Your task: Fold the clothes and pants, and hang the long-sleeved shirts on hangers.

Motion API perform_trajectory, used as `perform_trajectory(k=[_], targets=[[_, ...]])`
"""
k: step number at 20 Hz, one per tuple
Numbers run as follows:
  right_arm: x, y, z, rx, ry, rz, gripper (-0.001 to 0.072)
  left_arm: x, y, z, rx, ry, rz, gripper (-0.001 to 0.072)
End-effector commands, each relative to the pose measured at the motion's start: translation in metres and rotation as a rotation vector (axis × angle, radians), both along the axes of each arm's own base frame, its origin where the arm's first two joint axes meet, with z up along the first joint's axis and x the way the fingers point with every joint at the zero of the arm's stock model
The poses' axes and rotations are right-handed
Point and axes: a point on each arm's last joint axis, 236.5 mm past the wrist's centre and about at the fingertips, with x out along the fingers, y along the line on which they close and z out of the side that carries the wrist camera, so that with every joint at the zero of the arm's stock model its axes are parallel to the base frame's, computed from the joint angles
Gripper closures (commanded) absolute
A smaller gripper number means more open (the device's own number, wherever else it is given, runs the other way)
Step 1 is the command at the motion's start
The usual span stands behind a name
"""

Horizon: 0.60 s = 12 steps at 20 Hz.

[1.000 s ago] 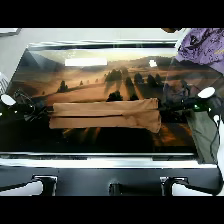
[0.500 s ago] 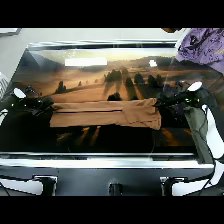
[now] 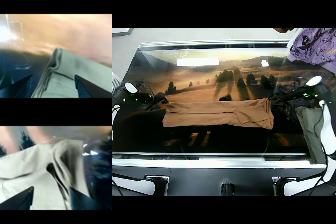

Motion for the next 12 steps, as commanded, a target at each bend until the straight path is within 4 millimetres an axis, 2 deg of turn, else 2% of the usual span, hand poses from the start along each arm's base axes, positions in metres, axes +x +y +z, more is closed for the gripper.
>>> perform_trajectory(k=[1,4,5,8,12], targets=[[-0.020,-0.033,0.007,0.034,0.052,0.019,0.0164,0.007,0.010,0.031,0.052,-0.016,-0.029,0.0102],[-0.040,-0.040,-0.015,0.073,0.126,0.085,0.0150,0.008,0.014,0.045,0.072,-0.016,-0.042,0.0102],[-0.040,-0.038,-0.024,0.088,0.143,0.084,0.0099,0.008,0.014,0.046,0.071,-0.017,-0.043,0.0102],[-0.036,-0.025,-0.044,0.170,0.161,0.094,0.0098,0.007,0.014,0.046,0.070,-0.013,-0.043,0.0102],[-0.030,-0.005,-0.057,0.288,0.175,0.088,0.0099,0.007,0.014,0.046,0.070,-0.011,-0.044,0.0102]])
